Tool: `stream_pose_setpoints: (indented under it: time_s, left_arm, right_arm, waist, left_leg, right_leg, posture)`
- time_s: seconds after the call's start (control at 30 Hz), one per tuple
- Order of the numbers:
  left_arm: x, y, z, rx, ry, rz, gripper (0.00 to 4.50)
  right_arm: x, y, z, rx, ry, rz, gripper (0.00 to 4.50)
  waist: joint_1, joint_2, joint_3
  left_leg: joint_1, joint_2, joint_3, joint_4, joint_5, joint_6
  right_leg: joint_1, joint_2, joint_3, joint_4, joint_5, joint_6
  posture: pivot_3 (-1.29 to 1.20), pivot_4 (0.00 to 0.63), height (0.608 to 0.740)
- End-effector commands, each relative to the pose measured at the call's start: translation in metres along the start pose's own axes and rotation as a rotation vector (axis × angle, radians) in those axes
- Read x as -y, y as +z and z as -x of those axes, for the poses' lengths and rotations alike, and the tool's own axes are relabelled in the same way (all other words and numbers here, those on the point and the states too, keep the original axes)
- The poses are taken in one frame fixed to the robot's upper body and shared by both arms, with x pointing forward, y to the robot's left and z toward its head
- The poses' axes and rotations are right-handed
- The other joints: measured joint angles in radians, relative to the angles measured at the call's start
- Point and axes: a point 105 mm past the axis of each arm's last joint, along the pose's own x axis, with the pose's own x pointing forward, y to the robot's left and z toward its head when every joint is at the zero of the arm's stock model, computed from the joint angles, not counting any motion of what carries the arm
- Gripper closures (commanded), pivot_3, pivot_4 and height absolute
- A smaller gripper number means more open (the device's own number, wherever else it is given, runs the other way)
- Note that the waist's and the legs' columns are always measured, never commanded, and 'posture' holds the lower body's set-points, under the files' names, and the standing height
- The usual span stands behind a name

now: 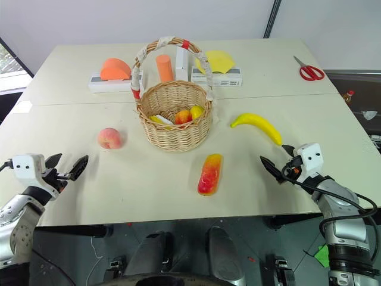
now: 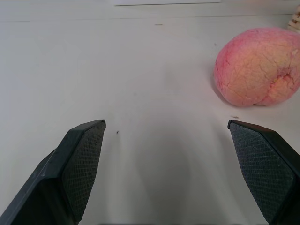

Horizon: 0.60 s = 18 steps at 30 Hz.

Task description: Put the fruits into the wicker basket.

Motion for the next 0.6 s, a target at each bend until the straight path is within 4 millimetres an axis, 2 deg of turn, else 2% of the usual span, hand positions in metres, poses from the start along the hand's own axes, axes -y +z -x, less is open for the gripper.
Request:
stream_pose_setpoints:
  time_s: [0.03, 0.13, 0.23, 0.47, 0.6]
  left_arm:
    - [-0.003, 0.012, 0.0, 0.053, 0.01, -0.013, 0.0]
    - [-0.001, 0.014, -0.002, 0.063, 0.007, -0.011, 0.0]
    - [0.005, 0.022, -0.006, 0.083, -0.018, -0.028, 0.0]
    - [0.034, 0.05, -0.026, 0.092, -0.136, -0.095, 0.0]
    - [0.043, 0.062, -0.04, 0.05, -0.154, -0.132, 0.0]
  right_arm:
    - [0.007, 0.014, 0.003, 0.054, -0.025, 0.026, 0.03]
    - [0.007, 0.017, 0.002, 0.065, -0.025, 0.034, 0.03]
    - [-0.001, 0.029, -0.001, 0.097, 0.011, 0.047, 0.03]
    - [-0.069, 0.082, -0.021, 0.2, 0.322, 0.099, 0.03]
    - [-0.121, 0.107, -0.029, 0.259, 0.505, 0.131, 0.03]
  waist:
    - [0.0, 0.0, 0.0]
    - [0.0, 0.0, 0.0]
    - [0.0, 0.0, 0.0]
    - [-0.003, 0.0, 0.0]
    - [-0.001, 0.0, 0.0]
  left_leg:
    - [0.0, 0.0, 0.0, 0.0, 0.0, 0.0]
    - [0.0, 0.0, 0.0, 0.0, 0.0, 0.0]
    - [0.0, 0.0, 0.0, 0.0, 0.0, 0.0]
    - [0.0, 0.0, 0.0, 0.001, 0.0, 0.0]
    - [0.0, 0.0, -0.002, 0.0, 0.0, 0.0]
  right_leg:
    - [0.0, 0.0, 0.0, 0.0, 0.0, 0.0]
    - [0.0, 0.0, 0.0, 0.0, 0.0, 0.0]
    - [0.0, 0.0, 0.0, 0.0, 0.0, 0.0]
    - [0.0, 0.001, 0.0, 0.001, 0.0, 0.0]
    - [0.0, 0.001, -0.001, 0.001, 0.0, 0.0]
  posture:
    - [0.0, 0.15, 0.74]
    - [0.0, 0.15, 0.74]
    - [0.0, 0.15, 0.74]
    - [0.0, 0.15, 0.74]
    - [0.0, 0.15, 0.74]
